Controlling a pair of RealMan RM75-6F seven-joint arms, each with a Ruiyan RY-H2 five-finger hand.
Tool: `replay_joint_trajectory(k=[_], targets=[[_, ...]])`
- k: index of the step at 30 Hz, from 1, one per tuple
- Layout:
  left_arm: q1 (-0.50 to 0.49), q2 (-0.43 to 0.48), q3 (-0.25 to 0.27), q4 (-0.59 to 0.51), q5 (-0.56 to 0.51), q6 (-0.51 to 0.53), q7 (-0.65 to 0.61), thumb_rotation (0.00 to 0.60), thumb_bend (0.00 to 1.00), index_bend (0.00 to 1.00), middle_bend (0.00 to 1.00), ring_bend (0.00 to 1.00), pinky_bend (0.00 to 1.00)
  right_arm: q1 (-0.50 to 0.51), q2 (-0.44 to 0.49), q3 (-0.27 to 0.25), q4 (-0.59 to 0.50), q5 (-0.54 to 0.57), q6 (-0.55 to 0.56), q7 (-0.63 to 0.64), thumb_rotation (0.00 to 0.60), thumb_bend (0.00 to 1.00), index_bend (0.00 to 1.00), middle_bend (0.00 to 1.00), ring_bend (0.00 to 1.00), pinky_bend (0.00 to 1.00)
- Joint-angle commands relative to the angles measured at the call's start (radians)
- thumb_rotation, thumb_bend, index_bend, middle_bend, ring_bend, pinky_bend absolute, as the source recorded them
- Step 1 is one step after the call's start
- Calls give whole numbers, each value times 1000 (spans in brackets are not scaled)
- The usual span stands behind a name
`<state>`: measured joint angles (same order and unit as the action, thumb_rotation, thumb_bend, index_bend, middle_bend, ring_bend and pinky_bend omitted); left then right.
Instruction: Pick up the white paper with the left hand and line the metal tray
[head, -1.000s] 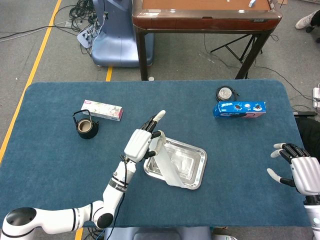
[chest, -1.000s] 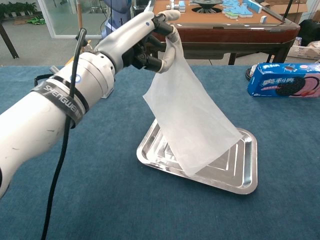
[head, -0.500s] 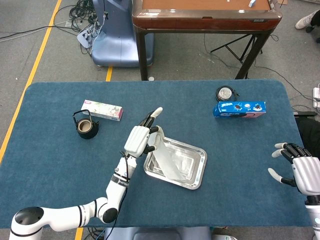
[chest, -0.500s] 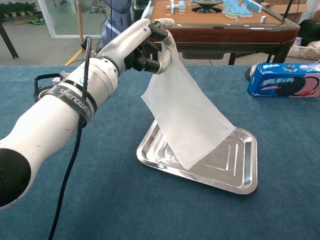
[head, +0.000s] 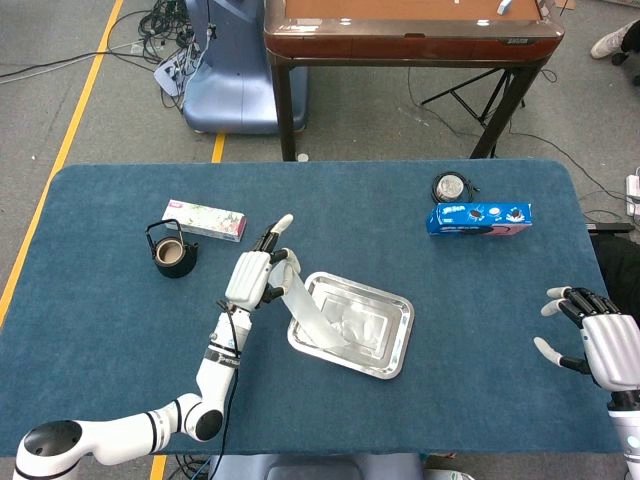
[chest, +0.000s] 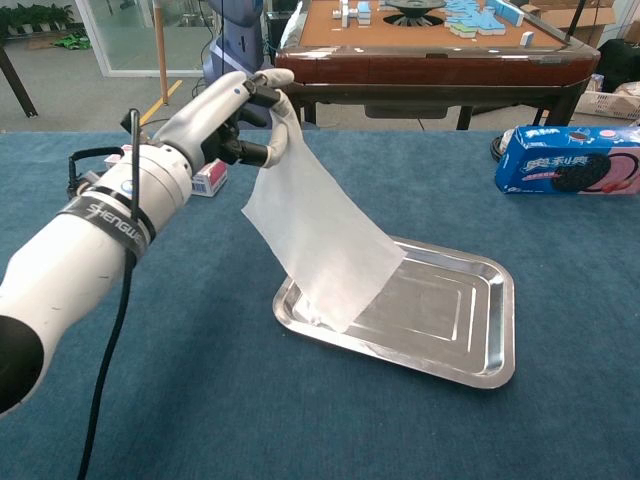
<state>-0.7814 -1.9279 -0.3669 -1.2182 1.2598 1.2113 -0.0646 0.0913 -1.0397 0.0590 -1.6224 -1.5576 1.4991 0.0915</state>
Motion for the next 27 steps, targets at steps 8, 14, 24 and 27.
replay_joint_trajectory(k=[8, 14, 24, 27], targets=[[60, 64, 49, -15, 37, 35, -37, 600, 354, 690, 60, 0, 168, 2, -6, -1, 0, 0, -4, -10, 600, 204, 447, 319, 240, 305], [97, 111, 83, -49, 73, 58, -59, 600, 354, 668, 60, 0, 168, 4, -10, -3, 1, -1, -9, -17, 600, 205, 447, 320, 240, 305], [141, 175, 154, -88, 145, 88, -45, 600, 335, 584, 59, 0, 168, 3, -10, -3, -2, -1, -6, -22, 600, 204, 447, 319, 240, 305], [156, 190, 176, -87, 176, 109, -43, 600, 327, 575, 59, 0, 168, 2, -9, -2, -3, -1, -3, -21, 600, 205, 447, 320, 240, 305]])
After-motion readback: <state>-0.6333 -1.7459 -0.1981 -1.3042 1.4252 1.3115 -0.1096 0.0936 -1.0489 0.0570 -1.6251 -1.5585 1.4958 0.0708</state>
